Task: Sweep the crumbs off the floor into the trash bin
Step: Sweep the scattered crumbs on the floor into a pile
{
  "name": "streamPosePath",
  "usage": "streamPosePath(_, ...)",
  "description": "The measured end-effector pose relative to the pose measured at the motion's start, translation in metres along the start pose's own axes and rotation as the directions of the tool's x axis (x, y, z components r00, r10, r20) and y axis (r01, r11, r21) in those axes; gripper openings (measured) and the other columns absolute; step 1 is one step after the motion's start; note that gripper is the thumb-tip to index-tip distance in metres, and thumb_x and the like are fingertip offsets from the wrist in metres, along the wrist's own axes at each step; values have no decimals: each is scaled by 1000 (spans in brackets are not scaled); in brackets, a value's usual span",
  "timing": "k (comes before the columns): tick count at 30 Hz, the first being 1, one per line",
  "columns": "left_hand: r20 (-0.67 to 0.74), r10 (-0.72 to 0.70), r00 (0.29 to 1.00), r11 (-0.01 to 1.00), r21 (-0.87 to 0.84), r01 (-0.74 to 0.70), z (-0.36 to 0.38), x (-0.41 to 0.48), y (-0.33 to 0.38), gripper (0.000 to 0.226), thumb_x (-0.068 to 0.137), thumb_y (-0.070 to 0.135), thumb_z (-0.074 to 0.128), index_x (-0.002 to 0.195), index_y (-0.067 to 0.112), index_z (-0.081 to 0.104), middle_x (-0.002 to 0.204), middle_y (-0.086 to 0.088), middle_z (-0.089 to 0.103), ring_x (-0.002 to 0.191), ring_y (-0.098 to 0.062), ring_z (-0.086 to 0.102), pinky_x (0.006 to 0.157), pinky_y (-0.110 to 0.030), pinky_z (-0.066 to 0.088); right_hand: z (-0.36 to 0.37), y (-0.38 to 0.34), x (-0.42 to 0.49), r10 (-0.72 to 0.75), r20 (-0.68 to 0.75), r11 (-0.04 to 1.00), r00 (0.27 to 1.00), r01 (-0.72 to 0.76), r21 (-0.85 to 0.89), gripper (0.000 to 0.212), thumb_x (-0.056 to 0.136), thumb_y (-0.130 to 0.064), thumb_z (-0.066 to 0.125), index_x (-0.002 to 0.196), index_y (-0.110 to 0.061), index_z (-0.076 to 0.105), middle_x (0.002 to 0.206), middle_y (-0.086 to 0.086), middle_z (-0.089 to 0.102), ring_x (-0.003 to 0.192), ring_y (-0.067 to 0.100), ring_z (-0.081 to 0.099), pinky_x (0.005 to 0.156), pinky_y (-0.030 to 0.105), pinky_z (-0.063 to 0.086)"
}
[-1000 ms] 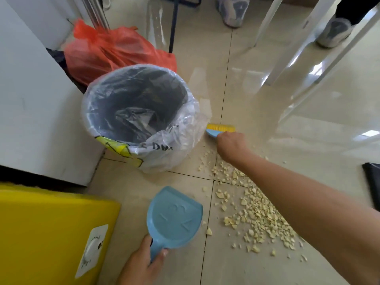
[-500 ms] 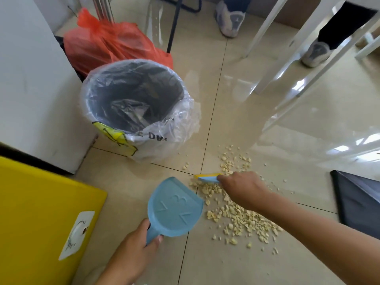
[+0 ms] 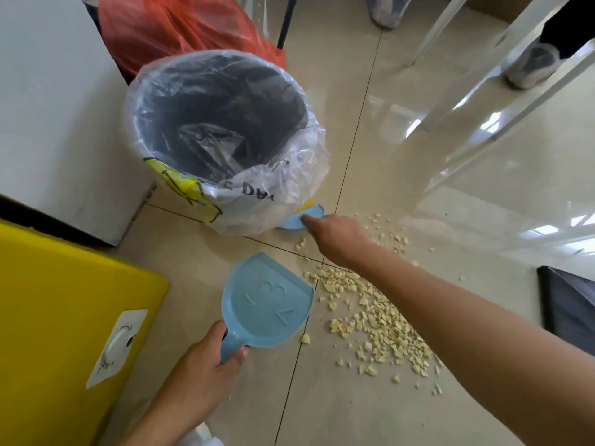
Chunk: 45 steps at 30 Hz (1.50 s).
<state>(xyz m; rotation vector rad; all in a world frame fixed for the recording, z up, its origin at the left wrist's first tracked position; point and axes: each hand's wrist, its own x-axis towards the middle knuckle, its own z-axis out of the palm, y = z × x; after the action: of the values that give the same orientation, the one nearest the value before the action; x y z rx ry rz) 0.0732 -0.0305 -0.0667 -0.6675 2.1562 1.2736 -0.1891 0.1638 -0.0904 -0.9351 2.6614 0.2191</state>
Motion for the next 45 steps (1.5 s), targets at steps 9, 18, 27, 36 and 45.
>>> streamPosePath(9, -32, 16, 999, 997, 76, -13, -1, -2, 6, 21, 95, 41, 56, 114, 33, 53, 95, 4, 70, 88, -17, 66, 75, -35, 53, -1, 34, -125, -93, 217, 984, 972, 123, -127, 38, 101, -20, 48, 139, -28, 44, 78, -6, 56, 49, 6, 42, 41, 23, 35)
streamPosePath(18, -178, 53, 983, 990, 135, -29, -34, 9, -1, 21, 95, 40, 60, 111, 31, 51, 93, 5, 66, 86, -20, 64, 72, -40, 54, -39, 21, -91, 31, -123, 999, 992, -35, -24, 23, 103, -32, 42, 125, -36, 48, 77, -3, 63, 51, 19, 56, 42, 33, 50)
streamPosePath(27, -103, 57, 993, 969, 246, -30, -33, 11, -3, 25, 96, 35, 61, 118, 26, 52, 103, 0, 67, 96, -29, 63, 78, -39, 51, 17, 14, -119, -75, 156, 994, 985, 87, -68, 55, 97, -15, 42, 149, -33, 37, 88, 2, 59, 57, 19, 53, 46, 29, 40)
streamPosePath(36, -178, 118, 977, 957, 284, -64, -43, 11, 8, 27, 93, 32, 65, 116, 23, 53, 105, -4, 68, 95, -32, 64, 78, -44, 54, -40, -24, -158, 74, 43, 963, 996, -82, 255, 21, 100, -42, 41, 93, -30, 57, 62, -7, 57, 53, 19, 57, 43, 30, 42)
streamPosePath(45, -224, 102, 969, 958, 286, -35, -43, 11, 3, 23, 91, 37, 67, 100, 34, 47, 91, 2, 66, 78, -24, 62, 66, -38, 51, 9, -87, -142, -43, 519, 741, 854, -321, 590, 31, 98, -32, 54, 101, -10, 76, 89, 10, 73, 68, 18, 62, 57, 32, 46)
